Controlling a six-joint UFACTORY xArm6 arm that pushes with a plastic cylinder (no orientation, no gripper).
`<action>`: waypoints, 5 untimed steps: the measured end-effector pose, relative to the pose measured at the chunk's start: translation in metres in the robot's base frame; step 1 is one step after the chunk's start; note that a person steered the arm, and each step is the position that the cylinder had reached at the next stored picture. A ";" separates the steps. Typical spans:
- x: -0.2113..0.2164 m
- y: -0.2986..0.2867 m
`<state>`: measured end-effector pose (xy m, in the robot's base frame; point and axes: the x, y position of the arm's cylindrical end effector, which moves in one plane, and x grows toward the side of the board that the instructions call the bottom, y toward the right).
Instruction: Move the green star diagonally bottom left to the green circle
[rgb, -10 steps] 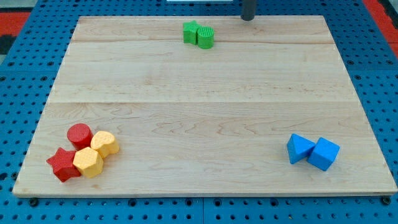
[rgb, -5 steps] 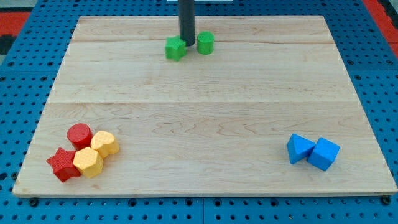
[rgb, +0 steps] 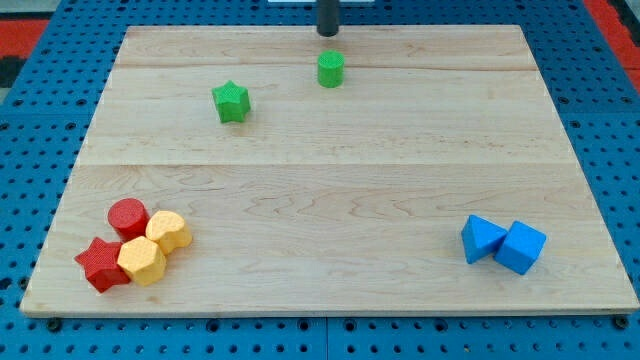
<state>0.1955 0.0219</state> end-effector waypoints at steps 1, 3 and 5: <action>0.024 0.019; 0.038 -0.030; 0.156 -0.090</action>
